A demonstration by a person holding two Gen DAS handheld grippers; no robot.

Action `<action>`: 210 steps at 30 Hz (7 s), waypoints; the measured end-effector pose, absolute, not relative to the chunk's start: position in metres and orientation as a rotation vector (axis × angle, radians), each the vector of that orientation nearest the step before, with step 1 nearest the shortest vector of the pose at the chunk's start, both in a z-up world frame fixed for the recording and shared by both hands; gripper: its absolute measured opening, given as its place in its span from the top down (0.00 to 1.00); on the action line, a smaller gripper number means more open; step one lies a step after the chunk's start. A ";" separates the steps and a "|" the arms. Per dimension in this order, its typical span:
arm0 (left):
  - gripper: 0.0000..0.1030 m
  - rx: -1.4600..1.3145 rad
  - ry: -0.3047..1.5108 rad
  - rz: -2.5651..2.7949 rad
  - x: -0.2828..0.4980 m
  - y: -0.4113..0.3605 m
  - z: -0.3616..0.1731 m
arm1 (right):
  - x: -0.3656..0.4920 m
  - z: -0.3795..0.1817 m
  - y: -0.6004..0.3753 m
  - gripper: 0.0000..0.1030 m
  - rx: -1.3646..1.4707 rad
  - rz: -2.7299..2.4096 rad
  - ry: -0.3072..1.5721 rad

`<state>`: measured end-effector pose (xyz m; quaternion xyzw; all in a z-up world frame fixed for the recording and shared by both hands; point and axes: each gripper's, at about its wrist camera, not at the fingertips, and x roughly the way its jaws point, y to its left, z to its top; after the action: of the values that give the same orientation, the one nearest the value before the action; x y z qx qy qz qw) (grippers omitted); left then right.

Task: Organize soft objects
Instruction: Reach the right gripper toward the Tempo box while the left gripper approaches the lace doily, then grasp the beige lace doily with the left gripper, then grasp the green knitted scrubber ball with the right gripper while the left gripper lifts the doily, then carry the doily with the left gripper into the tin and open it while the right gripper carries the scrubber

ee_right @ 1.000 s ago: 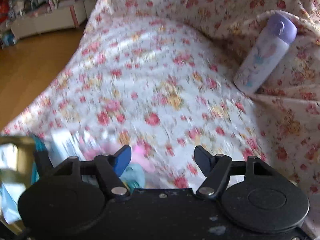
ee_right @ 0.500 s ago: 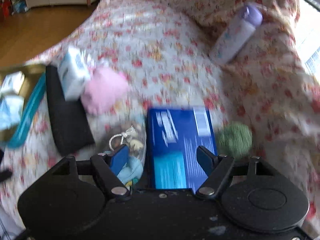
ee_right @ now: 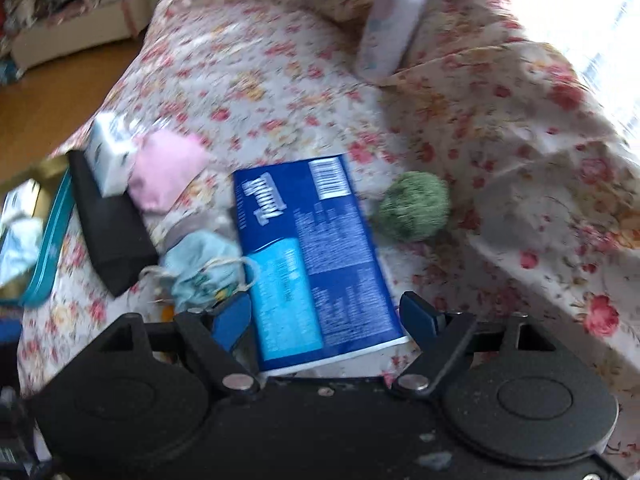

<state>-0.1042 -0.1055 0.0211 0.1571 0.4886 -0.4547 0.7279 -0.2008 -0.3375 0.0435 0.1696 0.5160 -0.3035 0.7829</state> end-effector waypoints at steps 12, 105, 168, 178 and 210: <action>0.05 0.181 1.334 -1.119 -0.112 -0.159 0.001 | -0.217 0.043 -0.357 0.19 0.516 -0.640 0.989; 0.27 0.557 1.127 -0.885 -0.114 -0.162 -0.033 | -0.156 0.005 -0.464 0.45 0.610 -0.955 0.903; 0.27 0.272 1.001 -0.470 0.005 -0.021 0.046 | -0.182 0.053 -0.372 0.50 0.362 -0.766 0.618; 0.27 0.244 1.030 -0.438 0.028 -0.004 0.032 | -0.179 0.057 -0.326 0.50 0.343 -0.698 0.654; 0.26 0.276 1.015 -0.477 0.098 -0.010 -0.004 | -0.036 0.048 -0.152 0.49 0.248 -0.154 0.851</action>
<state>0.0983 -0.0095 -0.0039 0.1305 0.4799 -0.2254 0.8377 -0.0364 -0.1519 0.0477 0.1196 0.4113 -0.0744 0.9006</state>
